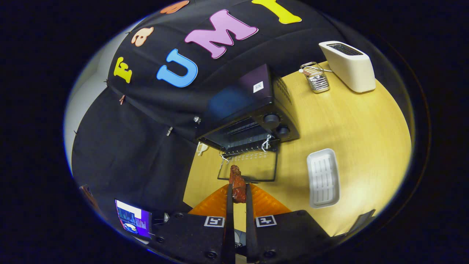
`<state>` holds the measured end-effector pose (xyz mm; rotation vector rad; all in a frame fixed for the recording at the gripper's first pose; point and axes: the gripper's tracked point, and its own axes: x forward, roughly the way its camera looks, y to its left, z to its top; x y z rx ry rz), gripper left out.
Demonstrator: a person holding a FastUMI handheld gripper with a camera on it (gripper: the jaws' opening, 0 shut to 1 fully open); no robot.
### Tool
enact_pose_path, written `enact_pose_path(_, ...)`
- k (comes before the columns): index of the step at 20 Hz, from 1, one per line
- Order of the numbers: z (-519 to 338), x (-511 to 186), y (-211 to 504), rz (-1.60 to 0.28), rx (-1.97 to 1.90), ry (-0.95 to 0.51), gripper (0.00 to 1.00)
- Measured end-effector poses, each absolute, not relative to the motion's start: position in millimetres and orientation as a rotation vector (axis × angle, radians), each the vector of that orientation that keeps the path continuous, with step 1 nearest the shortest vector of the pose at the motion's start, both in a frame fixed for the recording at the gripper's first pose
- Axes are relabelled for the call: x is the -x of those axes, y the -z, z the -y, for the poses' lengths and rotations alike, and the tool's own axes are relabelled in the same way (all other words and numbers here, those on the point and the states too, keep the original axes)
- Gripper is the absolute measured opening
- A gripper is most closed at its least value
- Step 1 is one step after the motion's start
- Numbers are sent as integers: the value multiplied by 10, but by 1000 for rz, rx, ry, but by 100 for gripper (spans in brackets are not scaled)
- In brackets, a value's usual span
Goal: Open the toaster oven, put the food inside, and close the toaster oven door.
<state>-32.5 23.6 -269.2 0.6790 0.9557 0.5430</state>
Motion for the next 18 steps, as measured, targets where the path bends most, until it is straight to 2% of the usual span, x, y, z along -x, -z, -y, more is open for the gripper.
enact_pose_path(8,-1099,-55,2802,-850,-788,-371,16)
enact_pose_path(12,-1335,-348,3081,-795,-824,-248,16)
enact_pose_path(18,-1602,-804,3342,-735,-896,-145,16)
